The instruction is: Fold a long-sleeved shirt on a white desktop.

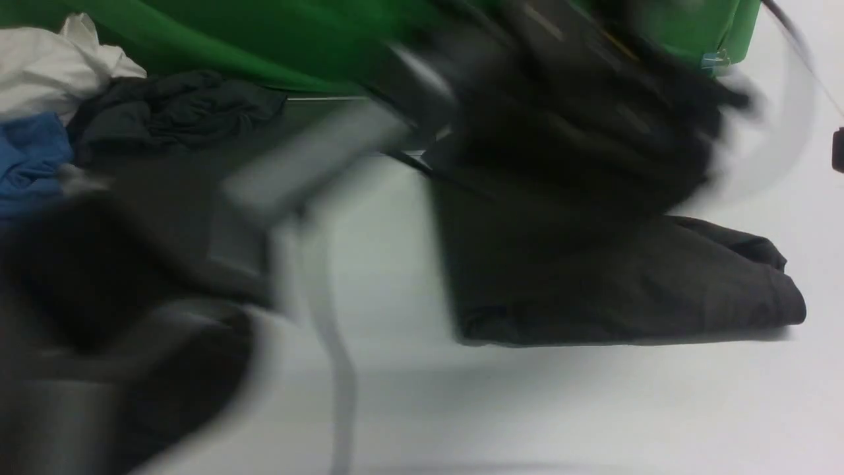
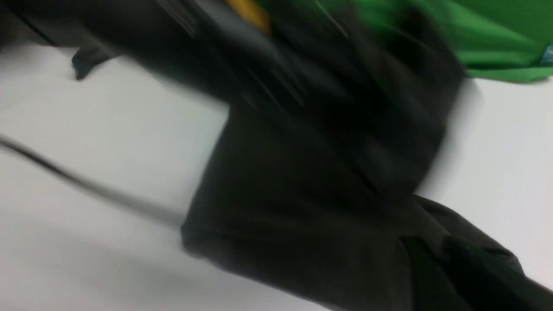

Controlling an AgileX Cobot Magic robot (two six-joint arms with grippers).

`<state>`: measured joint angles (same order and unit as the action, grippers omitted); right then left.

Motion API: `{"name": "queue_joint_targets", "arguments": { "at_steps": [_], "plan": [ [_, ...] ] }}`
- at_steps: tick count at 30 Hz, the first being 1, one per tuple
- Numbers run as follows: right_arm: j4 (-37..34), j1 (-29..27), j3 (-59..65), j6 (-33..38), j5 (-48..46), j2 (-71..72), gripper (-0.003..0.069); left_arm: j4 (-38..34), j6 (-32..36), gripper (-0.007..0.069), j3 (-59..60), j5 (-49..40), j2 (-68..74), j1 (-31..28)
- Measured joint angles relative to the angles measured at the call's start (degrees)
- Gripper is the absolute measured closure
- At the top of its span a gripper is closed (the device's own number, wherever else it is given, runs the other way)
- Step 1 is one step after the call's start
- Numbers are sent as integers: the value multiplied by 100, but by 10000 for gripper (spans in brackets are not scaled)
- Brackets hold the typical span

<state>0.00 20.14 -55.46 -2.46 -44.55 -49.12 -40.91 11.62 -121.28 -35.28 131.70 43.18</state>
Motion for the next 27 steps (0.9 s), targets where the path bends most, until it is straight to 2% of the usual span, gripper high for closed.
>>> {"name": "queue_joint_targets", "arguments": {
  "at_steps": [3,6,8,10,11,13,16,20,23,25,27],
  "plan": [
    [0,0,0,71,-86,0,583,-31,-157,473,-672,-19,993,539],
    [0,0,0,130,-114,0,578,-31,-248,388,-845,-26,1255,645],
    [0,0,0,143,-132,0,574,-25,-287,284,-923,-26,1315,638],
    [0,0,0,150,-126,0,561,57,-304,128,-963,-93,1204,547],
    [0,0,0,150,-121,0,561,89,-305,116,-970,-126,1173,536],
    [0,0,0,150,-39,12,544,401,-349,-6,-983,-480,916,391],
    [0,0,-20,150,79,71,525,824,-593,-49,-994,-1021,615,178],
    [0,0,-160,150,436,254,469,2217,-1561,-69,-1030,-2447,44,-480],
    [0,0,-180,150,500,318,421,3124,-1904,-68,-990,-3195,-155,-931],
    [0,0,-180,150,425,315,390,3311,-2068,-68,-697,-3349,-271,-1266],
    [0,0,-180,150,375,276,384,3202,-2096,-68,-499,-3378,-297,-1370]
  ]
}}
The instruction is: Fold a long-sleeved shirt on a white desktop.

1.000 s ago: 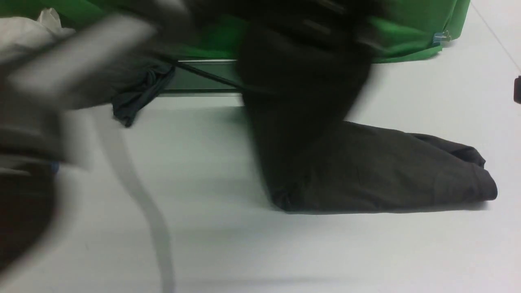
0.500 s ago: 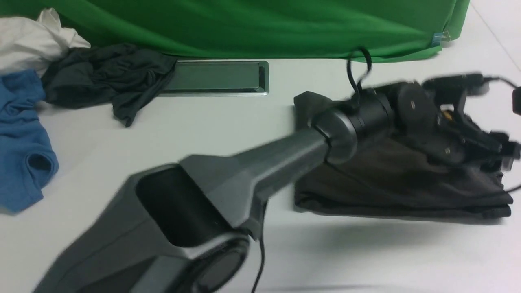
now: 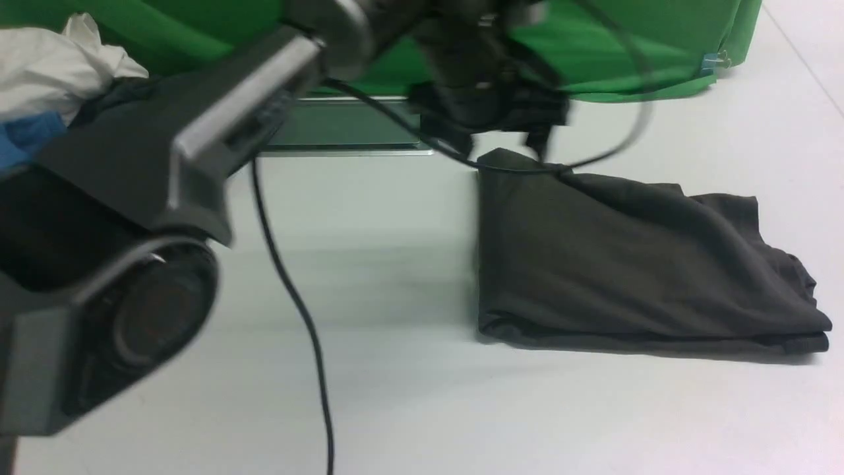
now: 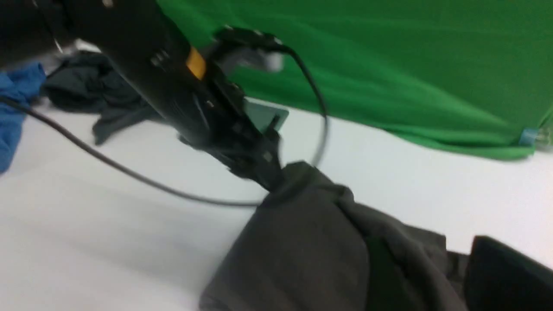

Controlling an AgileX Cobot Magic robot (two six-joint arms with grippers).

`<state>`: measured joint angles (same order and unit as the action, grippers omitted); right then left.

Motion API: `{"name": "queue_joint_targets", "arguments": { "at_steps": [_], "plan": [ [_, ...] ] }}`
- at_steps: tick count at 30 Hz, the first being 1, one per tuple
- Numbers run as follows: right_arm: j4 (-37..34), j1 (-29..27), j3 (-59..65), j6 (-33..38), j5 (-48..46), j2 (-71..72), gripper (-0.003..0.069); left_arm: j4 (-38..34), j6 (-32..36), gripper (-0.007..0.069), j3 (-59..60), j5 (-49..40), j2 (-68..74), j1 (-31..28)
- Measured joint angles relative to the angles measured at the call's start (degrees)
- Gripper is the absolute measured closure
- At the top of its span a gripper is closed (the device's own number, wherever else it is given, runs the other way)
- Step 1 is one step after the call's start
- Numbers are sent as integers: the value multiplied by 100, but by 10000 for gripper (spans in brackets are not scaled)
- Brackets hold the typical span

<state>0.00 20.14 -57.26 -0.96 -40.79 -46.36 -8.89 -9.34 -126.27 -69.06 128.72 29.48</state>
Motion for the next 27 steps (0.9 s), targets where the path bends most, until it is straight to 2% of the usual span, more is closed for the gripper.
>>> {"name": "queue_joint_targets", "arguments": {
  "at_steps": [3,7,9,13,16,18,20,23,27],
  "plan": [
    [0,0,0,0,-142,-175,378,-385,-14,-68,709,0,13,-59],
    [0,0,0,11,-219,-326,378,-557,-14,-68,1361,228,67,-24],
    [0,0,0,96,-247,-493,377,-734,9,-68,1850,567,168,-24],
    [0,0,0,153,-221,-756,377,-1292,528,-59,2072,949,191,-49],
    [0,0,0,158,-114,-1092,377,-1794,896,23,2110,1085,228,-49],
    [0,0,0,144,-75,-1277,375,-1824,934,123,2131,1079,235,-49],
    [39,0,-24,96,-82,-1518,371,-1809,1028,246,2136,998,249,-62],
    [261,0,-271,-108,-273,-2034,326,-1705,1098,494,2142,733,263,-168],
    [484,0,-687,-214,-518,-2427,259,-1237,1098,489,2333,518,71,-290]
  ]
}}
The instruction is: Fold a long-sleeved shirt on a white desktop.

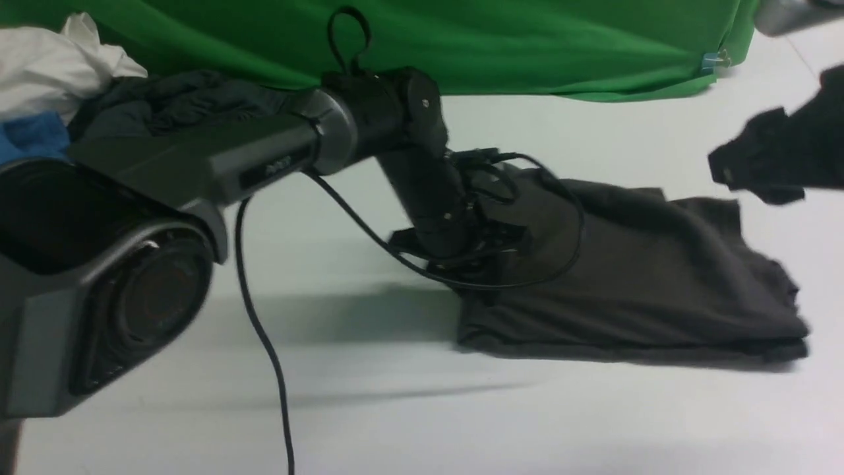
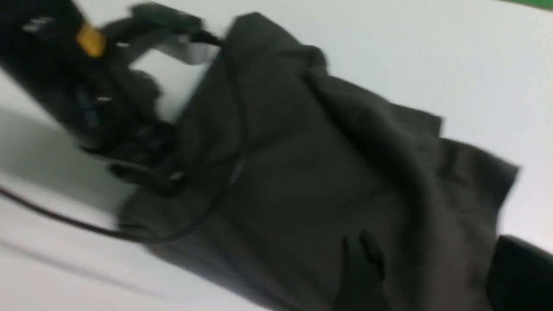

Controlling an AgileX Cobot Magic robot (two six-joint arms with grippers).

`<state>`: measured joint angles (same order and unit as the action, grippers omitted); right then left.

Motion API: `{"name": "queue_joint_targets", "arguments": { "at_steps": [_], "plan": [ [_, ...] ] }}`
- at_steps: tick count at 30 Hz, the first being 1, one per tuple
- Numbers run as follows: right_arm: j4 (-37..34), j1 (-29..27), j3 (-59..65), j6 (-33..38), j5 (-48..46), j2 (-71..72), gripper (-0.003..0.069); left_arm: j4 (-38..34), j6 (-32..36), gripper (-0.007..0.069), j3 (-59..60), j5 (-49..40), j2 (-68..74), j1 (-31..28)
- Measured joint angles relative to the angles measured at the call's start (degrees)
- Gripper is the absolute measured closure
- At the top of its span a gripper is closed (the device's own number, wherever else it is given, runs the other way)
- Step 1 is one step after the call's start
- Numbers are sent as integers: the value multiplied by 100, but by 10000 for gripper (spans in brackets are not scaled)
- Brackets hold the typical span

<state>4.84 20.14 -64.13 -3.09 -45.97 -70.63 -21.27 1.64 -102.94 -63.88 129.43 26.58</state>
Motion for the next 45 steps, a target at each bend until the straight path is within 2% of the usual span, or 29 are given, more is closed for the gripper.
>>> {"name": "queue_joint_targets", "arguments": {
  "at_steps": [2,5,6,7,12,15,20,27,35,37,39,41,43,45],
  "plan": [
    [54,0,-245,-44,-85,-216,221,426,-7,489,463,45,-357,-128],
    [76,0,-462,-82,-129,-499,203,759,-67,489,1397,340,-958,-361],
    [77,0,-478,-82,-136,-537,202,769,-70,489,1471,367,-1002,-381],
    [81,0,-511,-82,-163,-677,200,793,-87,489,2093,662,-1358,-534],
    [71,0,-512,-52,-272,-1308,197,646,-100,489,3742,1623,-2274,-1063],
    [-175,0,-639,250,-260,-1817,197,595,109,489,4265,1976,-2590,-1356],
    [-542,0,-1335,811,-210,-2770,197,545,396,489,4396,1983,-2660,-1625],
    [-794,0,-2492,2074,-80,-4001,197,596,601,489,4401,2063,-2664,-1644],
    [-1384,0,-2936,2673,352,-5086,201,668,663,489,4401,2149,-2664,-1644],
    [-1407,0,-2942,2759,431,-5296,232,689,723,489,4401,2168,-2666,-1644],
    [-1413,0,-2942,2776,431,-5429,298,718,829,489,4401,2198,-2666,-1644],
    [-1481,-7,-2963,2766,433,-5533,461,777,1085,489,4401,2291,-2666,-1644],
    [-1489,-35,-2963,2735,441,-5533,582,863,1298,489,4401,2379,-2666,-1644],
    [-1502,-70,-2968,2722,445,-5528,612,930,1348,489,4401,2424,-2666,-1644]
  ]
}}
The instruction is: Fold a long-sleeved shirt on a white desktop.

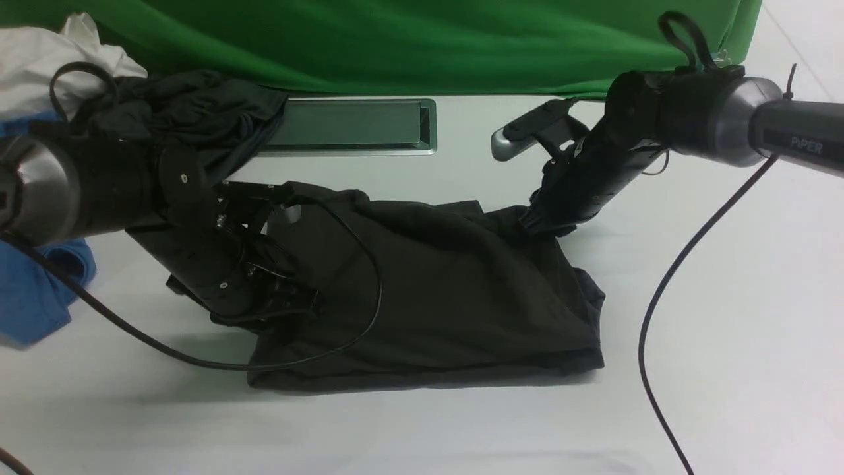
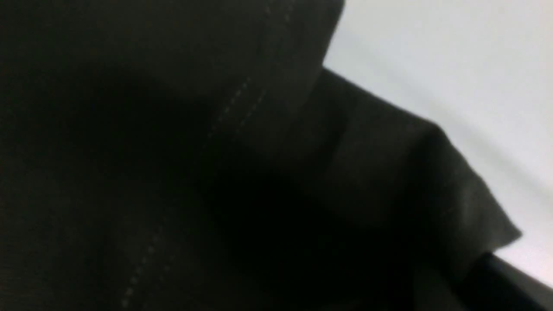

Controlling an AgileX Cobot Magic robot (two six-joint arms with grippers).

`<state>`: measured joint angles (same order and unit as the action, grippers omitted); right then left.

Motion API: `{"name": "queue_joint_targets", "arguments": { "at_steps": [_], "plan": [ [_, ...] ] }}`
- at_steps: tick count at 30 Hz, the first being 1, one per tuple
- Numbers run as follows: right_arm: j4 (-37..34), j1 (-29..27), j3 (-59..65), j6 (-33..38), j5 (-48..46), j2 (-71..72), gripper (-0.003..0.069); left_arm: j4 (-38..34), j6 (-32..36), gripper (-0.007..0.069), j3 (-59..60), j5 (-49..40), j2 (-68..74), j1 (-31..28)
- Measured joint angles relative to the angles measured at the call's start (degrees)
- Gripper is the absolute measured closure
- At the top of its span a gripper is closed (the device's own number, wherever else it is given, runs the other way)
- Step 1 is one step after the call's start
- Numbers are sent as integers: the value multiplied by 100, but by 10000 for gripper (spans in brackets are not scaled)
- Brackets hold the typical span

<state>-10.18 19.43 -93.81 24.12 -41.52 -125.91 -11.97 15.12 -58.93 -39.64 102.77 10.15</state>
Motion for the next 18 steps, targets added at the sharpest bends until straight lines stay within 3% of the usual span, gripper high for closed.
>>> {"name": "queue_joint_targets", "arguments": {
  "at_steps": [14,18],
  "plan": [
    [48,-780,-14,-264,-16,239,643,470,-42,489,0,108,-16,0],
    [-320,-783,-14,-295,43,239,606,470,-61,489,0,128,-16,0]
  ]
}}
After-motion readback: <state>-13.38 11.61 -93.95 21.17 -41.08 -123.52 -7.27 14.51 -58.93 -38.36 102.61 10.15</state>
